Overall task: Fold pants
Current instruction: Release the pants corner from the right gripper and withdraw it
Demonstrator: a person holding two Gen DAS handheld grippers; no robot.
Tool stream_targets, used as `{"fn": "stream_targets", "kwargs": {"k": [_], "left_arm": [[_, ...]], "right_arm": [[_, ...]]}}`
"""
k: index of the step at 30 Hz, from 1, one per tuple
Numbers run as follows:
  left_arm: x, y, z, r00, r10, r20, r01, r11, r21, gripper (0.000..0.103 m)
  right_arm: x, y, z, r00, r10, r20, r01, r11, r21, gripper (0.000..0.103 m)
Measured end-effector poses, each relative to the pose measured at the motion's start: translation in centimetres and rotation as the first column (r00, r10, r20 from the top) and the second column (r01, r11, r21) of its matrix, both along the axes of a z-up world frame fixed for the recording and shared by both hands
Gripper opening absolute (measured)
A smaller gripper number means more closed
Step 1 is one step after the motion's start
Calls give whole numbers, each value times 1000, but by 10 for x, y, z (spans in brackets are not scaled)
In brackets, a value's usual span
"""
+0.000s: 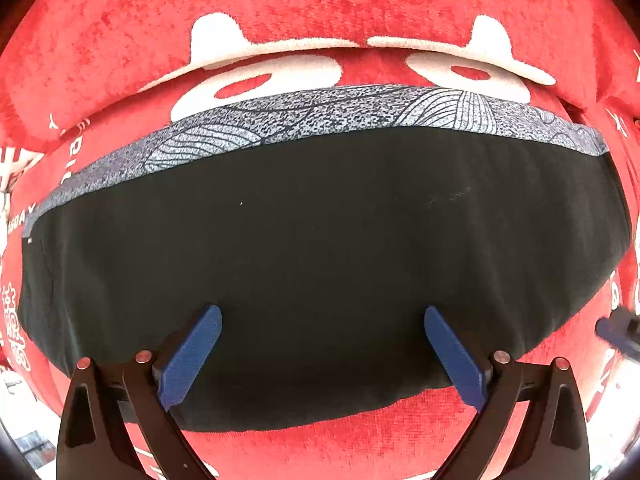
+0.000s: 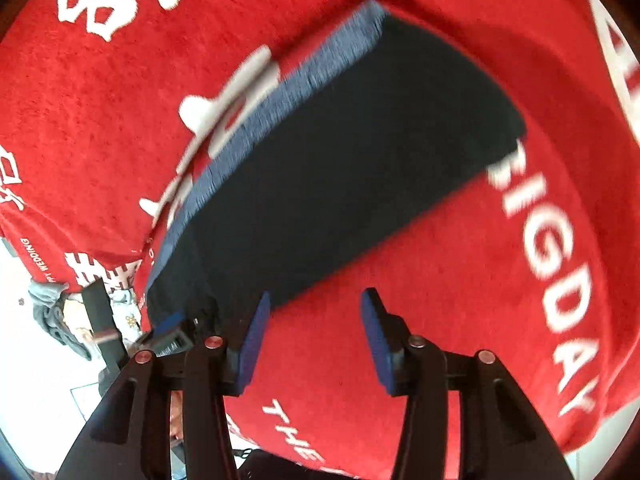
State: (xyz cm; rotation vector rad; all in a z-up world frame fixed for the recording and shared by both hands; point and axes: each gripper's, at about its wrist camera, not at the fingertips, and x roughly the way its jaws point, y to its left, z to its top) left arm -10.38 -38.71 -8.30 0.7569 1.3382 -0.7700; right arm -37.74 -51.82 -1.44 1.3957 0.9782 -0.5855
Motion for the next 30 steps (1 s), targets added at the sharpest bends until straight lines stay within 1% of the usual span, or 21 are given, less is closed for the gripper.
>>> {"fn": "stream_targets", "kwargs": {"k": [3,9,11,13,15,19,22,24,27,29,30], "left_arm": [[2,0,-1,1000,-11,-7,11,1000,-3,102],[7,-3,-3,999,-41,-29,41,999,-1,102],[10,-4,-3,997,-51,-50,51,999,6,102],[11,-6,-1,996,-57,-66,58,998,10,102],[13,-8,3,995,-59,-84,60,998,8,102],[12,-13,14,993,-64,-101,64,998,-7,102],[6,-22,17,992,-60,-111,59,998,-13,102],[-1,-29,19,992,-53,-115,51,998,-23,102],[-16,-46,18,992,-49,-114,45,998,-42,102],[-26,-57,14,994,-59,-94,55,997,-46,102],[-30,-62,9,995,-66,-77,63,997,-36,102]], "right_arm": [[-1,14,-3,1000,-28,-10,28,999,24,52],[-5,21,2,997,-62,-39,63,998,25,58],[-4,23,3,997,-72,-39,72,997,17,61],[-3,25,4,996,-78,-35,79,997,13,67],[-1,25,4,996,-86,-26,87,996,15,70],[-5,20,3,994,-106,-4,106,994,21,70],[-14,9,5,989,-146,21,146,989,6,70],[-24,-4,3,978,-205,47,206,979,-7,70],[-40,-21,-4,950,-300,91,301,954,6,70],[-51,-30,-11,926,-355,124,356,934,16,70],[-55,-33,-16,916,-377,139,377,926,26,70]]}}
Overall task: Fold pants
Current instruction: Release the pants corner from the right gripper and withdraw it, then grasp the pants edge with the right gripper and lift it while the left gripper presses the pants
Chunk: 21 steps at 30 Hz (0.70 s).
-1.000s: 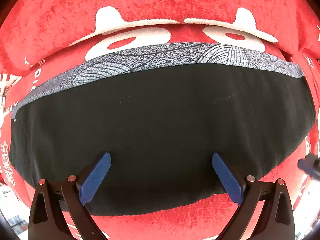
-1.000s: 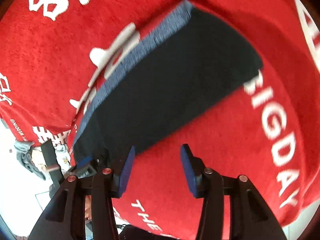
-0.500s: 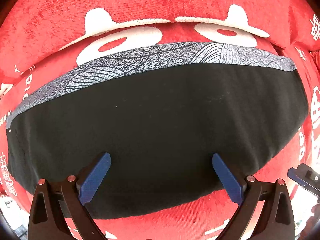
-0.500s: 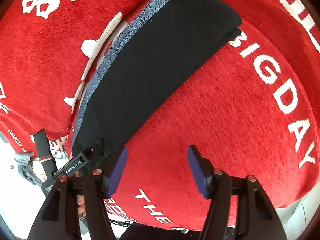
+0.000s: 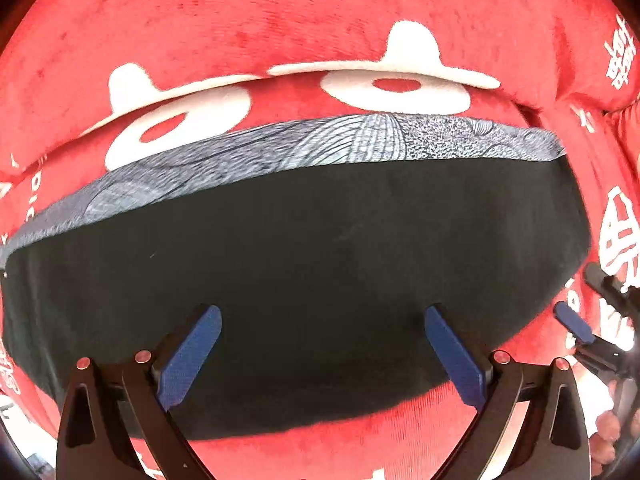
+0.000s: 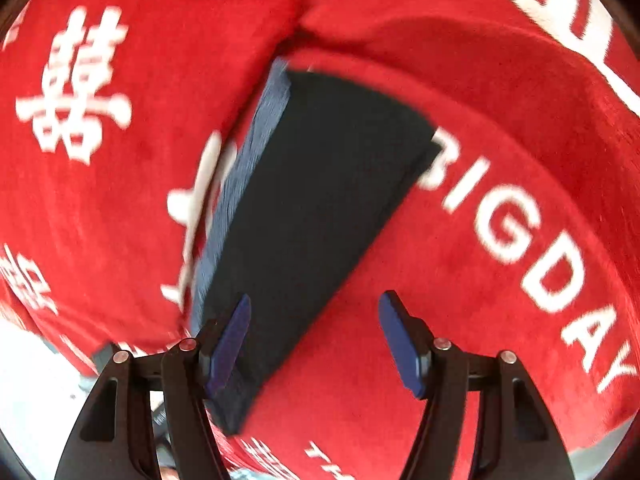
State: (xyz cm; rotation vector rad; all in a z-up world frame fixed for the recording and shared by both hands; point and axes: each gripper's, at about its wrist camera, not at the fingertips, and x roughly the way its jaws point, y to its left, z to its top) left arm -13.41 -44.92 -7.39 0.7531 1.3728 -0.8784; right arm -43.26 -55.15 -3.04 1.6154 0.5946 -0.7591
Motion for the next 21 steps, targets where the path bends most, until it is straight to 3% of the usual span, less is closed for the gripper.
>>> {"fn": "stream_targets", "kwargs": {"k": [7,11,12,15,19,21], "left_arm": [[-10,-3,-12,999,5,41,-4,1000,-9,102],[-11,-7,-13,999,-9,35,8,1000,7,102],[-8,-7,-11,1000,-10,29,10,1000,15,101],[-4,-19,9,999,-12,45,12,1000,0,70],[4,-45,35,985,33,170,-17,996,-91,70],[5,-66,27,980,49,190,-32,995,-91,70]], "right_arm": [[-16,-15,-16,981,-92,172,99,995,-31,70],[-9,-23,-21,969,-119,218,133,990,-51,70],[-8,-26,-21,967,-122,225,137,989,-49,67],[-7,-29,-29,958,-140,251,140,990,20,16],[0,-31,0,964,-48,261,70,995,-73,15],[6,-31,17,965,7,261,27,992,-126,15]]}}
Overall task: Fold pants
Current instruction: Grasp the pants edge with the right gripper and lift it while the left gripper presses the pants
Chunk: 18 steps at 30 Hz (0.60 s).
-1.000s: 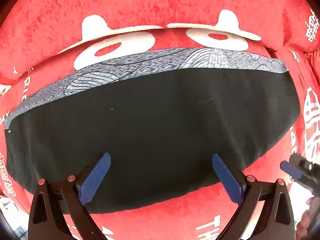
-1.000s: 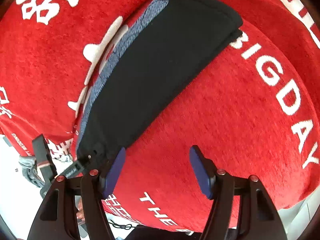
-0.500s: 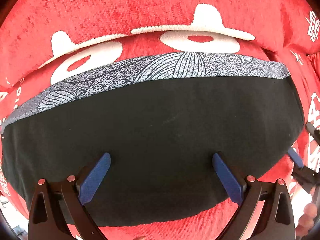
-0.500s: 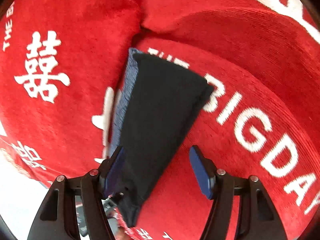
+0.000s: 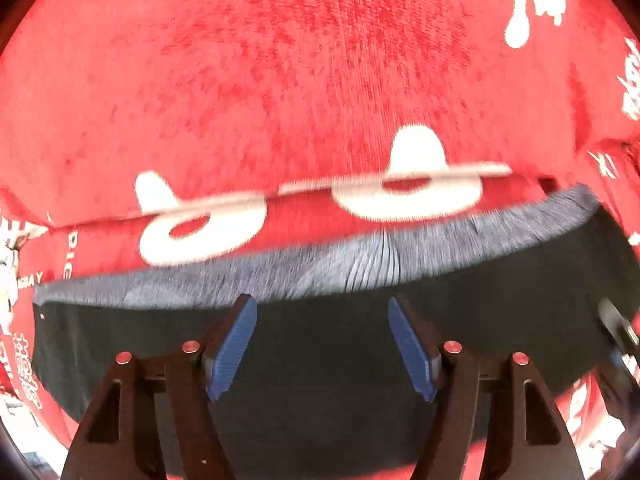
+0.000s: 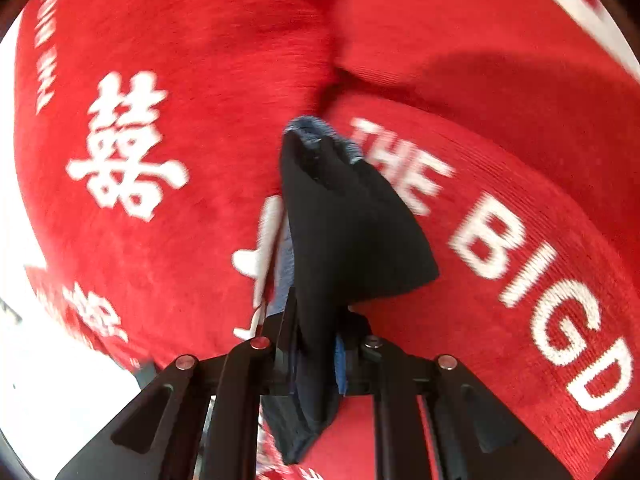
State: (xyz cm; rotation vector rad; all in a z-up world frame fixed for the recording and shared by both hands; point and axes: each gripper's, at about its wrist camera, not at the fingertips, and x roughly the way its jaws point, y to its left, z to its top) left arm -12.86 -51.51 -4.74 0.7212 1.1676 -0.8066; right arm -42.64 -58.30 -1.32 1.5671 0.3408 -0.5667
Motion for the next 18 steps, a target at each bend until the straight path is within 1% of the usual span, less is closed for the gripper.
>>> {"fn": "stream_targets", "kwargs": {"k": [2,3,4,5,6,7,9,11,14,16,18], "left_arm": [[-4,-12,-19,1000,3,-25,-2,1000,30,70],[-9,-16,-33,999,4,-32,-2,998,62,70],[-14,-16,-33,1000,1,11,-1,999,33,70],[-19,-17,-32,999,-10,36,9,1000,21,70],[-24,-18,-31,999,-17,49,16,1000,20,70],[-25,-17,-30,999,-10,40,9,1000,14,70],[-24,-19,-30,1000,-3,16,3,1000,2,70],[-22,-17,-28,1000,-15,10,15,1000,-2,70],[-17,-15,-27,1000,-27,-10,27,999,-17,70],[-8,-7,-24,998,-22,-53,20,999,-40,70],[9,4,-14,994,0,-107,-7,998,-64,70]], "right_arm": [[9,1,15,999,40,-5,-40,998,-47,15],[13,1,22,998,58,-13,-59,996,-68,15],[18,1,29,997,80,-21,-81,992,-92,15],[26,2,37,994,106,-30,-109,987,-120,15],[33,2,46,990,132,-45,-137,979,-151,15],[38,3,52,987,155,-54,-162,971,-173,15],[53,6,66,974,210,-85,-224,947,-229,15],[69,10,78,958,263,-117,-286,918,-276,15],[91,20,92,929,326,-173,-366,872,-326,15],[108,30,101,898,374,-231,-436,825,-360,15],[120,39,110,871,409,-272,-488,783,-385,15]]}}
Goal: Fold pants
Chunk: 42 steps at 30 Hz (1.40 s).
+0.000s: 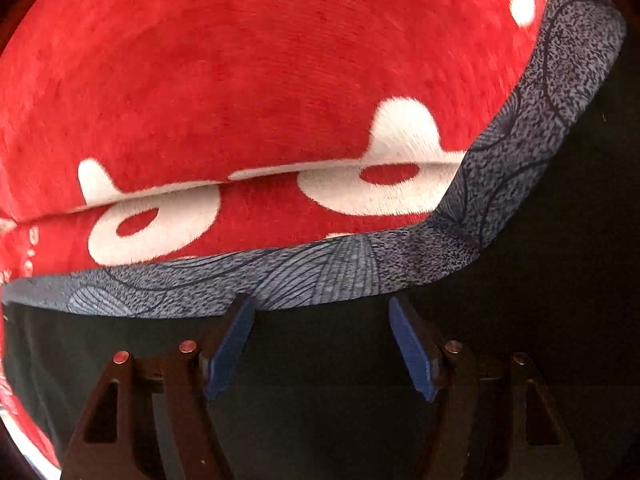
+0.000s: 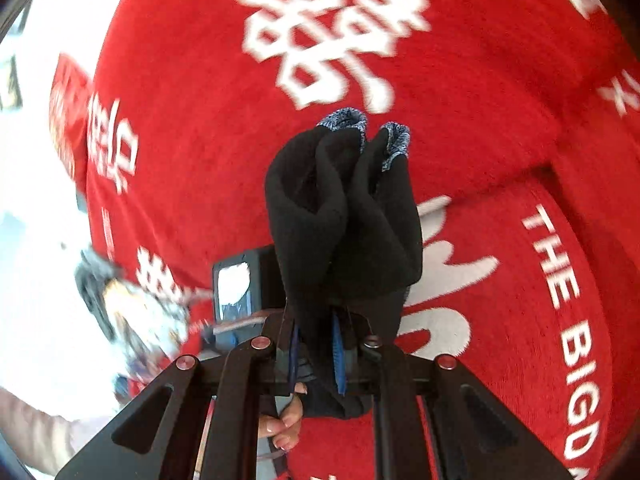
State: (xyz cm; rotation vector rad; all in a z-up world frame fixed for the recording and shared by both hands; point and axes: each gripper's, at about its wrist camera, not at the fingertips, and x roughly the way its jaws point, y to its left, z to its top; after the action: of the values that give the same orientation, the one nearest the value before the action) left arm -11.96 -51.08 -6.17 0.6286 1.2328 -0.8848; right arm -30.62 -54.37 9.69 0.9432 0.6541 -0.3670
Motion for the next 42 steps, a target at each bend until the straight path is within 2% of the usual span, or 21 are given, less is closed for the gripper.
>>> {"fn": "stream_targets", "kwargs": {"k": [2,5,10,15,17,20,21,23,25,26,27,28,29,30,31,32,33,34,36,39,42], "left_arm": [[20,16,13,999,35,-25,-36,999,-39,70],[53,39,31,998,55,-7,-56,996,-63,70],[123,96,50,996,83,40,-81,996,-42,70],[185,173,53,992,127,-4,-127,992,0,70],[196,188,53,993,119,-10,-119,993,8,70],[208,211,54,992,107,-67,-108,994,-7,70],[209,218,56,991,107,-85,-108,994,-13,70],[211,229,58,985,108,-134,-113,993,-31,70],[208,245,64,978,102,-184,-114,992,-55,70],[200,239,66,973,93,-212,-110,991,-70,70],[195,238,70,963,71,-259,-99,991,-93,70],[189,235,71,952,47,-301,-84,990,-112,70],[178,228,70,936,9,-352,-59,990,-131,70],[174,227,69,925,-17,-380,-39,990,-139,70],[168,223,64,912,-48,-408,-11,990,-140,70],[165,216,57,905,-68,-421,10,990,-138,70],[158,211,54,896,-91,-435,36,990,-135,70],[151,209,53,891,-105,-442,52,990,-130,70],[140,198,51,878,-132,-459,72,987,-146,70],[127,183,48,873,-155,-461,99,985,-145,70],[126,180,35,863,-125,-490,80,990,-113,70]], "right_arm": [[17,12,10,997,64,-39,-66,996,-56,15],[44,36,20,983,151,-107,-165,977,-137,15],[97,90,10,936,254,-246,-308,926,-216,15],[153,149,-47,863,321,-391,-421,883,-205,15],[172,170,-77,818,329,-473,-464,863,-202,15],[191,202,-104,740,284,-609,-534,799,-276,18],[194,213,-104,720,264,-642,-564,762,-319,21],[198,240,-103,655,235,-718,-657,647,-388,27],[196,259,-99,615,255,-746,-714,581,-390,39],[192,265,-93,614,283,-737,-720,584,-376,40],[188,263,-87,629,315,-711,-702,623,-345,40],[180,252,-78,678,351,-646,-637,719,-278,40],[172,240,-73,727,357,-586,-568,793,-220,40],[161,220,-69,805,334,-491,-442,889,-119,40],[147,199,-69,878,270,-396,-292,956,4,41],[134,183,-73,923,200,-330,-175,979,103,41],[118,168,-81,958,108,-265,-51,975,216,42],[101,158,-90,976,15,-218,55,949,311,42],[78,145,-106,980,-125,-154,180,885,429,42],[68,138,-120,973,-193,-125,230,824,518,42],[64,139,-131,968,-217,-126,250,788,562,43]]}}
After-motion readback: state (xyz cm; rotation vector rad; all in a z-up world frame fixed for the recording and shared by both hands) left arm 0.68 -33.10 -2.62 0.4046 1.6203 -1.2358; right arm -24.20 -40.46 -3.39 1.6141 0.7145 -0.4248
